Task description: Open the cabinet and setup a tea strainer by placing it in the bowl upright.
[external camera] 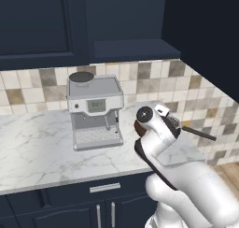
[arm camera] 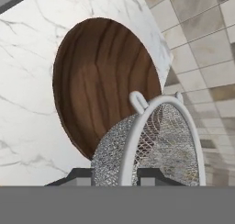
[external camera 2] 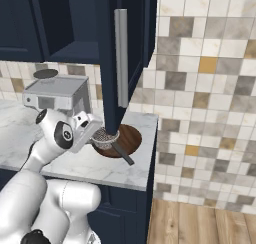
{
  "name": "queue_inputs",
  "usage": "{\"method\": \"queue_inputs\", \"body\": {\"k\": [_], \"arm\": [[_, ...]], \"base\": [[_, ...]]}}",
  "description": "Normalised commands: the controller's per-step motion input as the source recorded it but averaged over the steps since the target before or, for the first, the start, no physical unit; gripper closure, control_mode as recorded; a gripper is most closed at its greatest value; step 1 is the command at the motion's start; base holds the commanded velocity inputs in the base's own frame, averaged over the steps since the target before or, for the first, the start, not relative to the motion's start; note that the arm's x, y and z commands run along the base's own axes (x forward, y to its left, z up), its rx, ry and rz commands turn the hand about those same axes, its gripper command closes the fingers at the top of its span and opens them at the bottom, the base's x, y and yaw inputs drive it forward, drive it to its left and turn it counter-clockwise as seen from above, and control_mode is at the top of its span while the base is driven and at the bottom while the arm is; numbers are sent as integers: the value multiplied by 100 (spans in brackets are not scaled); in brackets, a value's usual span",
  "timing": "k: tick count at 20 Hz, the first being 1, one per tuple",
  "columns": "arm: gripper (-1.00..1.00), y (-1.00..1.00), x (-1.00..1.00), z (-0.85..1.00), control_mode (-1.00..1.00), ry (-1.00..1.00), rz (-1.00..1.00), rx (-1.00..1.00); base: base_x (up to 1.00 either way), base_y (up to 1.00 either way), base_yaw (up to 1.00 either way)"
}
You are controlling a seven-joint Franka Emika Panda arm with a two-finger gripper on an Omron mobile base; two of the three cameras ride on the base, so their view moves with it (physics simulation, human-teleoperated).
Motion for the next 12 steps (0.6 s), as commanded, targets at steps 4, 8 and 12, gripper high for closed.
{"method": "queue_inputs", "body": {"k": [4,8,12], "arm": [[100,0,19,-28,-100,4,0,0],[100,-4,21,-24,-100,0,0,0],[100,-19,32,-17,-100,0,0,0]], "base": [[0,0,0],[0,0,0],[0,0,0]]}}
